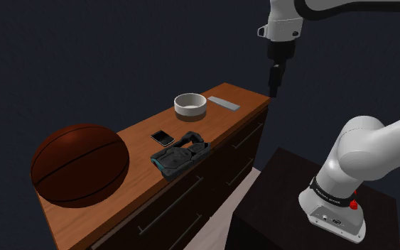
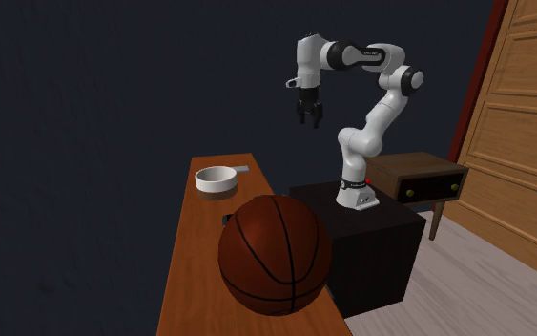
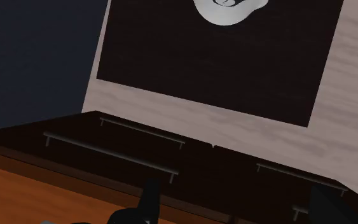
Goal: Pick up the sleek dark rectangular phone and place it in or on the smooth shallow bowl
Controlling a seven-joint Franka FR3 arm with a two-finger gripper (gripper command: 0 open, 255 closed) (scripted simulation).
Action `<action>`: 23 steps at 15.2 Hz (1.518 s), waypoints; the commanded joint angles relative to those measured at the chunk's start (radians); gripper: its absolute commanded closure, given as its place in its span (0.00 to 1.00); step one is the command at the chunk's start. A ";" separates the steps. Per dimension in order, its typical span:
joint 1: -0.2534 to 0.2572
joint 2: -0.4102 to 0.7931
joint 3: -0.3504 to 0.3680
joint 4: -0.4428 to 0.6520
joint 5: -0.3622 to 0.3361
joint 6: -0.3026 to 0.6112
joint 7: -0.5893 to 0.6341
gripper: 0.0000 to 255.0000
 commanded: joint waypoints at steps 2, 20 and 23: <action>0.002 0.025 0.010 -0.002 0.009 0.029 0.013 0.00; 0.024 0.606 0.162 0.194 0.065 0.459 0.230 0.00; 0.030 0.717 0.178 0.269 0.049 0.503 0.268 0.00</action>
